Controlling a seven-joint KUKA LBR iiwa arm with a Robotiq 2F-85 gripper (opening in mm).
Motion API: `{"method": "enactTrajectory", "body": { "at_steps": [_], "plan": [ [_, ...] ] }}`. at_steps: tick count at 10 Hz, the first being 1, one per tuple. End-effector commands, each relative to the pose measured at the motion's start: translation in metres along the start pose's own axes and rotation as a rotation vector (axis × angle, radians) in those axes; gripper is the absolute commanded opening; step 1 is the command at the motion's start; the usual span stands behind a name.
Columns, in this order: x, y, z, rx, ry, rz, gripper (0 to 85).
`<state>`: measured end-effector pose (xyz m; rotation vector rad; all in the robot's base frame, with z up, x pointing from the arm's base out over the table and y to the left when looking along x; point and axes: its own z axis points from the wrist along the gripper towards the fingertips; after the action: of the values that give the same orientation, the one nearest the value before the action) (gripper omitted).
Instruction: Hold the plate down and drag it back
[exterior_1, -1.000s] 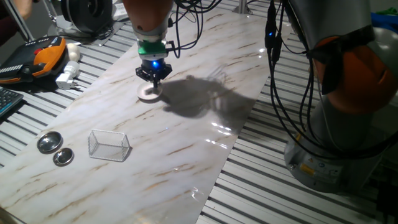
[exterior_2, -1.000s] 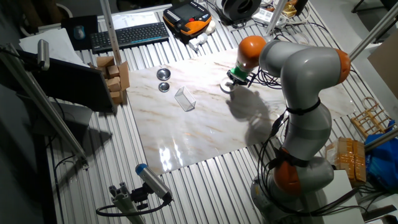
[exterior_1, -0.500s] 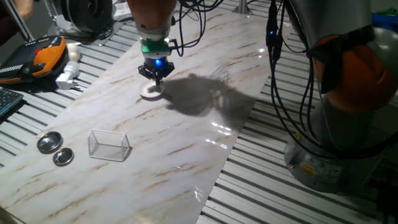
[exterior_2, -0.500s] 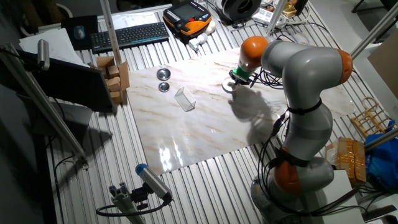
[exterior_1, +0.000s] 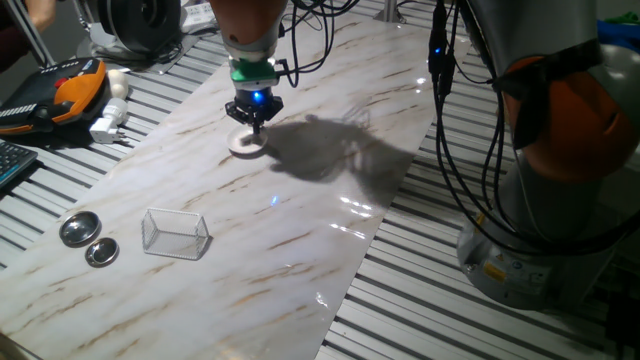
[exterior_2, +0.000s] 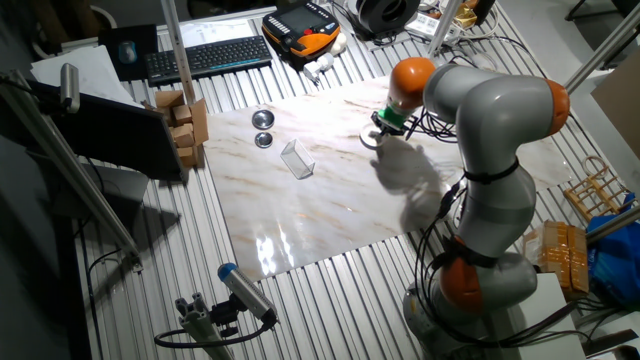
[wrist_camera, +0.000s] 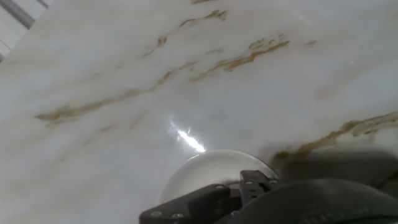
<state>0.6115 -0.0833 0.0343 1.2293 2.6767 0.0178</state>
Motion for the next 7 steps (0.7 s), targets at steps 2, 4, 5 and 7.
{"method": "enactTrajectory", "body": {
  "at_steps": [2, 4, 5, 7],
  "plan": [
    [-0.0046, -0.0025, 0.0012, -0.001, 0.001, -0.004, 0.0],
    [-0.0074, -0.0051, 0.0029, -0.002, 0.000, -0.007, 0.0],
    [-0.0087, -0.0060, 0.0025, -0.003, -0.001, -0.010, 0.0],
    [-0.0105, -0.0072, 0.0013, -0.004, -0.009, -0.011, 0.0]
  ]
}}
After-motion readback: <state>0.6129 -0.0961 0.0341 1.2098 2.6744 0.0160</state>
